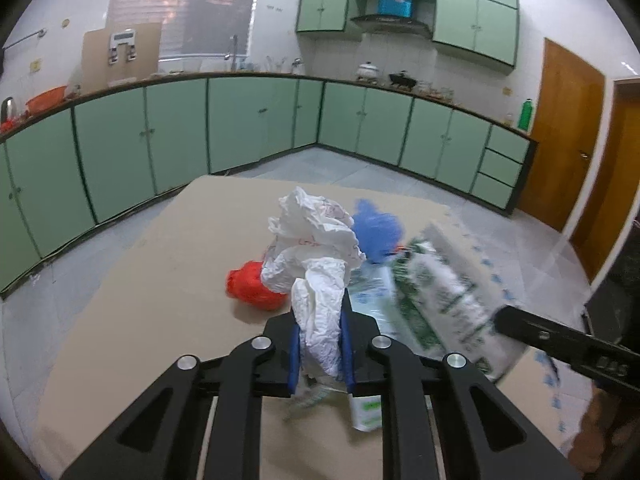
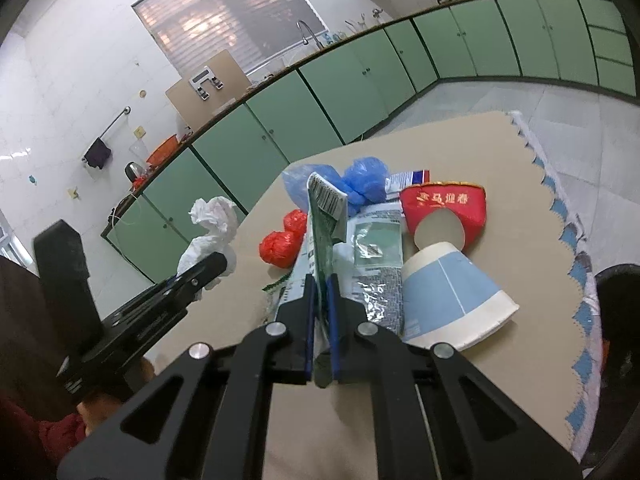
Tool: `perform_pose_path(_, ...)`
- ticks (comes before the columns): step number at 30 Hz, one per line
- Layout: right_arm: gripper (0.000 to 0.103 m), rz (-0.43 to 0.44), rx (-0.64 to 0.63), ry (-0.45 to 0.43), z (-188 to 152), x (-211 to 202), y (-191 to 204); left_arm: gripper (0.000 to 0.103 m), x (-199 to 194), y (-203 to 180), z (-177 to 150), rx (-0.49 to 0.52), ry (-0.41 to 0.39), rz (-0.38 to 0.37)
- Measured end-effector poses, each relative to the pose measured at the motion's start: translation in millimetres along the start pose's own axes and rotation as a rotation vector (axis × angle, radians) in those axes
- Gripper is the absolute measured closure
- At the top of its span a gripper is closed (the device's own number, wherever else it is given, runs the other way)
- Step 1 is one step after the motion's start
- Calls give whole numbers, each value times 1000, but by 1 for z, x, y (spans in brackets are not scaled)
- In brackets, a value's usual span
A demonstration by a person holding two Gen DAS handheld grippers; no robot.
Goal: Collect trash
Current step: 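Carry the tissue and packet over the bin and open both tools to drop them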
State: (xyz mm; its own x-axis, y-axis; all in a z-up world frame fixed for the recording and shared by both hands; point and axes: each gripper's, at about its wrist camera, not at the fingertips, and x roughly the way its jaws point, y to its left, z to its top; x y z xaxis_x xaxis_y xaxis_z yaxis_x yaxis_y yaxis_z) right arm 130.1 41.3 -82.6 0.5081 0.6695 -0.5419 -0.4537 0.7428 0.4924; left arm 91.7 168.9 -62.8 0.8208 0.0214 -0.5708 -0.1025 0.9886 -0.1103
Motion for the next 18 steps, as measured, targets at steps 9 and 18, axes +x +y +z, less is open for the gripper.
perform_pose_path(9,98,-53,-64,-50,0,-42,26,87,-38,-28,3,32,-26,-84)
perform_pose_path(18,98,-85,-65,-106,-5,-83,25,87,-59,-54,3,68,-55,-118)
